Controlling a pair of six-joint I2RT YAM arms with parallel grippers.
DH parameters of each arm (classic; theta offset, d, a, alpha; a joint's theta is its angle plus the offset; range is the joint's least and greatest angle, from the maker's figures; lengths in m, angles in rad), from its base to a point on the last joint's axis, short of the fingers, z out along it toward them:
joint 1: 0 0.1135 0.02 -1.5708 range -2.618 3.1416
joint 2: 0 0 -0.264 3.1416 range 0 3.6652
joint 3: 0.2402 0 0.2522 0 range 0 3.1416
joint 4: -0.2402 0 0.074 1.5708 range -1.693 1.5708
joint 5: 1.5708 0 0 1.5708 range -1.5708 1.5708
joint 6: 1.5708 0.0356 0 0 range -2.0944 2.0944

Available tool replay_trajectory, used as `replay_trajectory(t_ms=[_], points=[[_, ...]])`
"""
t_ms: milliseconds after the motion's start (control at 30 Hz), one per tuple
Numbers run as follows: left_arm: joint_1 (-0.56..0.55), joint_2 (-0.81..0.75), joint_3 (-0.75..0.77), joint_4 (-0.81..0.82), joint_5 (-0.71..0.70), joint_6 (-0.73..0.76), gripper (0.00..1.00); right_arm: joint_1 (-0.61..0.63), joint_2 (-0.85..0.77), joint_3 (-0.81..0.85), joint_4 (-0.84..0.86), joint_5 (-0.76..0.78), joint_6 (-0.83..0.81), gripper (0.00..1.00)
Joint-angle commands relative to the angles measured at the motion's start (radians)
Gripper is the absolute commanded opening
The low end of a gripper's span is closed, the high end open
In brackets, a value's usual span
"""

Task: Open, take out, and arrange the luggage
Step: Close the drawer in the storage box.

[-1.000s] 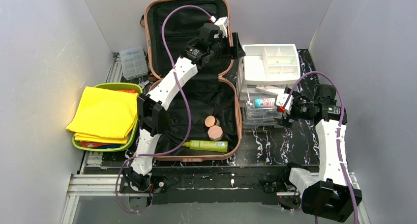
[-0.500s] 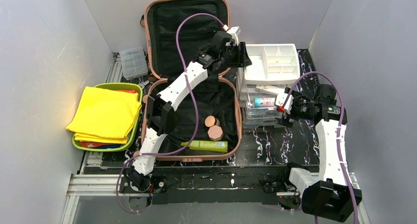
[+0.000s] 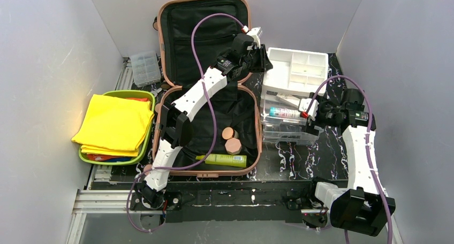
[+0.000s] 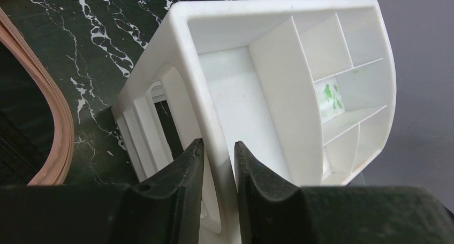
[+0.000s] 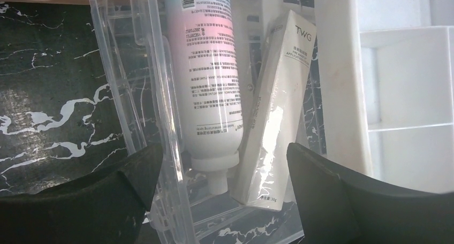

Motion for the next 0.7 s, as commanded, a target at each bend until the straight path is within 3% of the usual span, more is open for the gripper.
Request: replay_trajectory(t_ms=[0, 167, 567, 667], points=[[-0.002, -0.03, -0.021, -0.036, 0.035, 0.024, 0.22, 0.014, 0.0, 0.031, 0.103, 0.002, 0.056, 0.93], [-0.025, -0.028, -0.03, -0.05, 0.027, 0.02, 0.26, 0.016, -0.001, 0.015, 0.284, 0.1, 0.231, 0.9], [-0.043, -0.015, -0.085, -0.068, 0.016, 0.007, 0.27, 0.029, 0.002, -0.011, 0.479, 0.16, 0.471, 0.93], [-0.047, -0.012, -0.095, -0.076, 0.01, -0.003, 0.26, 0.058, 0.001, -0.039, 0.581, 0.25, 0.552, 0.92]])
